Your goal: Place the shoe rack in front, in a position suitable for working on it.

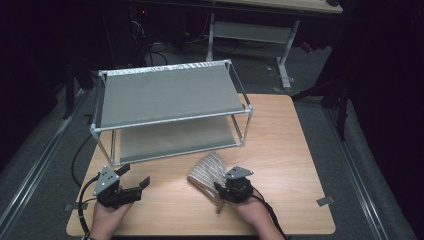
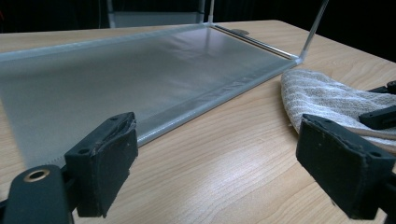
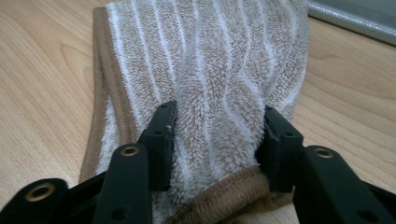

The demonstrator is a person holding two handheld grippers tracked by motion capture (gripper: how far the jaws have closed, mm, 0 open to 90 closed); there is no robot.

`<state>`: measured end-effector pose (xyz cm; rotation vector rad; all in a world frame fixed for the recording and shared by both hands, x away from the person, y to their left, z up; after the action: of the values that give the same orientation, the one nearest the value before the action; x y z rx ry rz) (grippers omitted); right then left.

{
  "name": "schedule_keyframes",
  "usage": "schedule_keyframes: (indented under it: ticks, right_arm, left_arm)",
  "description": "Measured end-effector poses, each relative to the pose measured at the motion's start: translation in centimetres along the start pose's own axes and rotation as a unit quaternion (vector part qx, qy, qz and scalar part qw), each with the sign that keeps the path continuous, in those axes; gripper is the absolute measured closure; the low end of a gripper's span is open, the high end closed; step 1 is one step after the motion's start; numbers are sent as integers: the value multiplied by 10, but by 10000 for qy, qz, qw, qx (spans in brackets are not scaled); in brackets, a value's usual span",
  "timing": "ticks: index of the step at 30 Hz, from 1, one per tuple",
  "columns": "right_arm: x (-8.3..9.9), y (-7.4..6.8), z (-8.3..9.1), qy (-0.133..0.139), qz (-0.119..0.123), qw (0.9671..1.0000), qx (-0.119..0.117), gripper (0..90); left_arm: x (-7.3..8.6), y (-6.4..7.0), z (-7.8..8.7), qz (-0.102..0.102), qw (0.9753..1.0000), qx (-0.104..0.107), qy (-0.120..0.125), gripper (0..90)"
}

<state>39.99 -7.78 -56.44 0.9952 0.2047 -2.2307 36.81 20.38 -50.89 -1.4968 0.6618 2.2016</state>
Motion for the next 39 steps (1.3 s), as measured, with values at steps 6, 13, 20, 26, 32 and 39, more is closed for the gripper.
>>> schedule_keyframes:
  ticks: [6,13,20,26,32,39]
  right_arm:
    - [-1,-2,4,135,56,9999,37,623]
    - [-8,21,30,470,-24,9984,321,626]
    - [26,100,88,575,-653,9880,1273,609]
    - [77,130,86,132,-1180,9797,1612,571]
    - [92,136,78,-13,-1436,9769,1584,402]
    - [76,145,107,685,-1529,9672,1907,201]
  left_arm:
    - [1,1,-1,3,10000,57,-16,138]
    - [3,2,-3,-20,9999,82,-112,127]
    - [4,2,-5,-16,9999,75,-151,126]
    - [6,2,-7,5,9998,62,-197,146]
    - [1,-10,-1,22,9994,-235,-234,168]
    - [-33,-38,28,57,9962,-869,14,178]
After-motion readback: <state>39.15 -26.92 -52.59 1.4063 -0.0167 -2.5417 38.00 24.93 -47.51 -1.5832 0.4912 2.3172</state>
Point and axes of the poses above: each handheld gripper's, and its own axes: z roughly backward along the jaws, x roughly out of its underside, y roughly to its right, the point moved 10 cm from there along -z, roughly forward along the jaws, and after that the axes turned 7 degrees about x, right-handed, at the moved point
